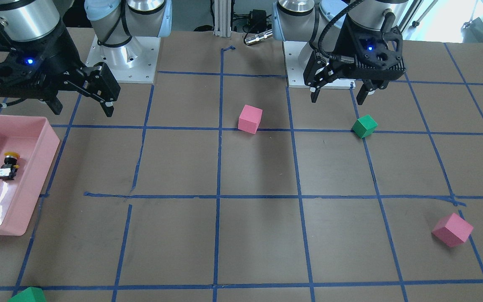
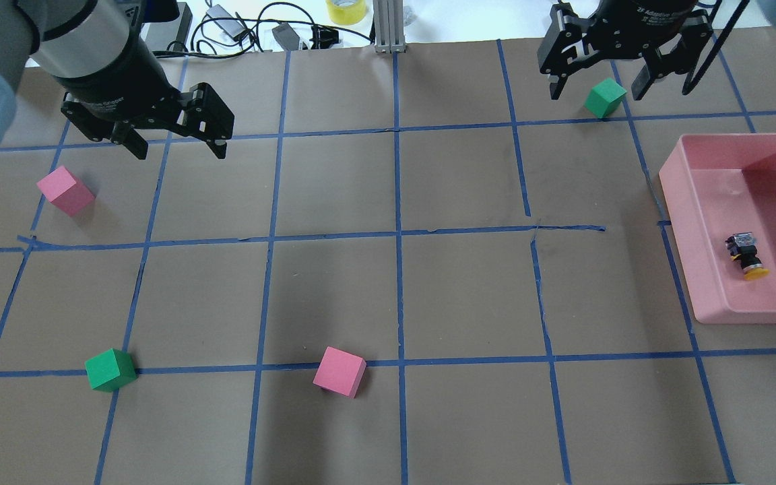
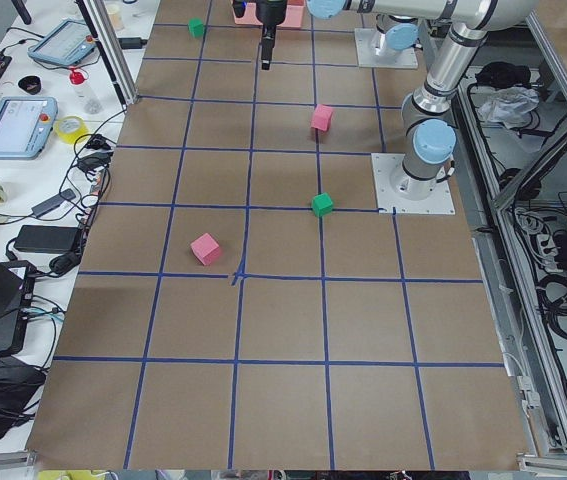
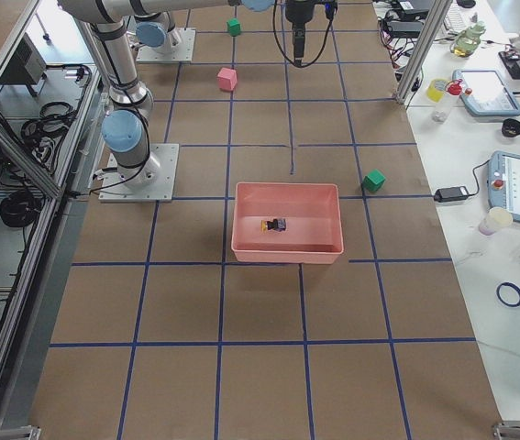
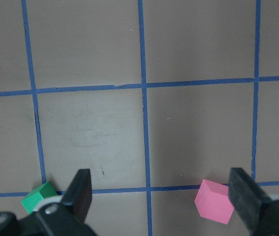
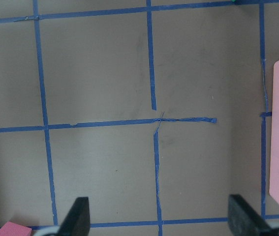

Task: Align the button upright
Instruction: 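Move the right gripper over the black button switch inside the pink bin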

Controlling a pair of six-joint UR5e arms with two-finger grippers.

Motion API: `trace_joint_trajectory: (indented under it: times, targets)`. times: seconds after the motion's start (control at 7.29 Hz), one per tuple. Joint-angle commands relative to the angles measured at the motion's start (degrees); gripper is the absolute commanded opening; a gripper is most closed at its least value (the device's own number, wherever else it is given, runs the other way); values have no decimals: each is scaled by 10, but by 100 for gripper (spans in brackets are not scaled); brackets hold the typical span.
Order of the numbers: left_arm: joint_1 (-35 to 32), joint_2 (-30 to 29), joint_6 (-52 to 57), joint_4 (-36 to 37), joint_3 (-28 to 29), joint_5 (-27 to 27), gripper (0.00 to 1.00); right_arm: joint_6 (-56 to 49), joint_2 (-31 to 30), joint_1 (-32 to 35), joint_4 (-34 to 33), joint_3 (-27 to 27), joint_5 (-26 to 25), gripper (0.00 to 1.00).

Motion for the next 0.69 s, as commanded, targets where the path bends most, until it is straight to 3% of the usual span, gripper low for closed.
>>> trace_joint_trajectory:
  times: [0.0,0.27,0.55]
  targets:
    - [1,0,0,0,0,0,100,-1,2,-11,0,2,4,100]
    - [0,0,0,0,0,0,100,-63,13,-50,-19,2,-9,100]
    - [1,-2,0,1,1,1,100,-156,29,-167,-20,13,-5,100]
